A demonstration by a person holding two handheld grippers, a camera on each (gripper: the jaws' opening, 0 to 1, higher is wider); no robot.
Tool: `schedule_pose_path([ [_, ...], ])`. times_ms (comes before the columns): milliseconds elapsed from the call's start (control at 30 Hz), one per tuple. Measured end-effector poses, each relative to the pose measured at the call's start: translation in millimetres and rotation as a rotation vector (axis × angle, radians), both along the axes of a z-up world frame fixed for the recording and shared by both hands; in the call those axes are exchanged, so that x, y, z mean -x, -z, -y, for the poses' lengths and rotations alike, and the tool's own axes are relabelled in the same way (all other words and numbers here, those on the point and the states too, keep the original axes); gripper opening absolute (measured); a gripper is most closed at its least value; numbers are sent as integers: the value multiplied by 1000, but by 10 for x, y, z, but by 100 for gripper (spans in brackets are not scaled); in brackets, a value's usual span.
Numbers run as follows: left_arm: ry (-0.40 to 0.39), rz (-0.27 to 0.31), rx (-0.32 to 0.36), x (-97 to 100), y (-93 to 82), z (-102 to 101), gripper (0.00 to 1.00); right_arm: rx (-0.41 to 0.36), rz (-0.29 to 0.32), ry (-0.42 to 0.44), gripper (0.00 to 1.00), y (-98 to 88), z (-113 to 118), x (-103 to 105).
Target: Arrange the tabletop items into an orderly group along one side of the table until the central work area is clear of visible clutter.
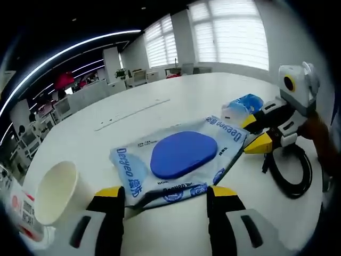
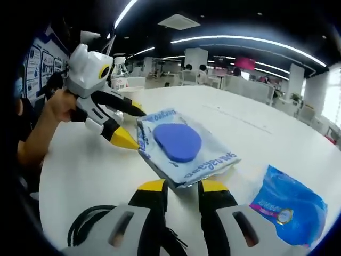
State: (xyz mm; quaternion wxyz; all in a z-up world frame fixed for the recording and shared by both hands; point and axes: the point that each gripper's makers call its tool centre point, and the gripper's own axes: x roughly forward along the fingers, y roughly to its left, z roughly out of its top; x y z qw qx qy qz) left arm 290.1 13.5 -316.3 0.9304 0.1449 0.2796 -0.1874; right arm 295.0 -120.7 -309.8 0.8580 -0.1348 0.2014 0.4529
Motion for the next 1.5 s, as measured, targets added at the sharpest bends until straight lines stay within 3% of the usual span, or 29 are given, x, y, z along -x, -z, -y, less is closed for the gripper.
schedule_pose_path([
  [367,23,2,-19,-3,-13,1,59,-69,-26,47,13,-62,22,-34],
  [433,33,2,-69,3,-2,-35,54,-72,-17,63,10,-64,42,-71],
  [933,62,45,-89,-41,-44,-48,31,-54,22,68,3,-81,98,-115],
  [1033,83,57,-105,-46,-60,-33,21,-60,25,67,2,-88,86,-105],
  [1067,132,49,-90,-25,-53,46,19,-67,23,55,2,-90,64,-95],
  [1100,103,58,-115,-49,-63,-14,19,-58,26,67,2,-84,75,-106],
  [1500,111,55,-151,-58,-34,-25,14,-50,43,65,1,-73,101,-114],
])
